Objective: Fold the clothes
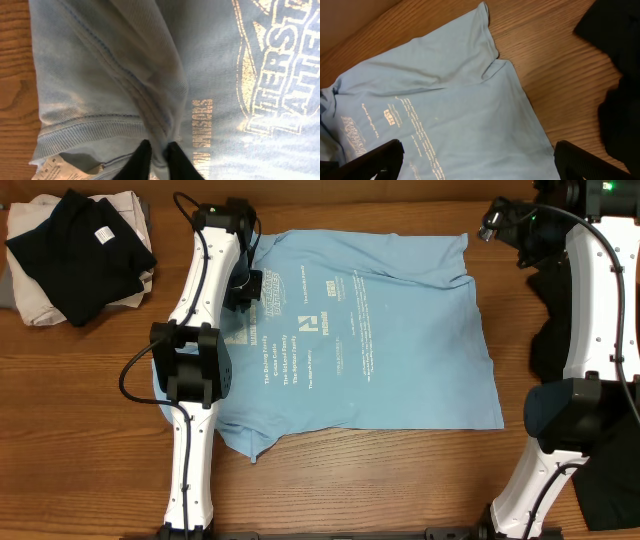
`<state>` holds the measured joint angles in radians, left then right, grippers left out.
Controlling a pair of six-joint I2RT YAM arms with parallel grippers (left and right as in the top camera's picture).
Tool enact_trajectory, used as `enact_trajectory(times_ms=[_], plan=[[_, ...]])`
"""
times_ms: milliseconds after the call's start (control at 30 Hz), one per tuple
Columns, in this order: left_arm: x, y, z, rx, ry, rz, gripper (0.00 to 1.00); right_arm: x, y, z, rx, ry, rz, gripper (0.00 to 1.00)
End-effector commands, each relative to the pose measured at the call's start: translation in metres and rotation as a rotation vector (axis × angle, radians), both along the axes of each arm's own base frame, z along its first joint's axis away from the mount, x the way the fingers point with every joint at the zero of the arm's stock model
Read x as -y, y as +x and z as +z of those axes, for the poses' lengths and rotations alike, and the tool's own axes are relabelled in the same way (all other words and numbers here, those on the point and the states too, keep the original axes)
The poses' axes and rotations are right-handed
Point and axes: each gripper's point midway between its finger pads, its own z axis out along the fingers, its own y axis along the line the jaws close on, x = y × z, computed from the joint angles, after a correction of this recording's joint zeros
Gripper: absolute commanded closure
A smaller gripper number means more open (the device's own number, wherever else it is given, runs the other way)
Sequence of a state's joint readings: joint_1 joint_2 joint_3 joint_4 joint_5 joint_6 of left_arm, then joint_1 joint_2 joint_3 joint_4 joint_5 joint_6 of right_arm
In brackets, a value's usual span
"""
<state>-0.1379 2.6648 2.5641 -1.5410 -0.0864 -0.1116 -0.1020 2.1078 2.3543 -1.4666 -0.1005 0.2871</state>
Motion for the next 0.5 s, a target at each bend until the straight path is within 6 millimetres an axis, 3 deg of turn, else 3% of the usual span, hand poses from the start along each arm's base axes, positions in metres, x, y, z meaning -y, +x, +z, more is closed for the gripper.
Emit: enact_trajectory(times_ms=[0,167,300,467], plan=[[0.005,-0.003,-0.009,-0.021,-0.006,-0.007,0.96,-0.002,0.001,0.016,0.046,-0.006,0.011,0.0],[-0.003,0.0,-0.008,-0.01,0.032,-0.018,0.96,-0.002,0.0,0.016,0.045,-0.006,0.011,0.0],[-0.039,0.005,0.0,0.021,0.194,0.019,0.96,-0.002,0.0,0.016,0.045,-0.006,0.011,0.0],[-0.081,0.01,0.011,0.056,0.259,0.128,0.96,-0.002,0.002,0.017,0.05,-0.007,0.01,0.02]])
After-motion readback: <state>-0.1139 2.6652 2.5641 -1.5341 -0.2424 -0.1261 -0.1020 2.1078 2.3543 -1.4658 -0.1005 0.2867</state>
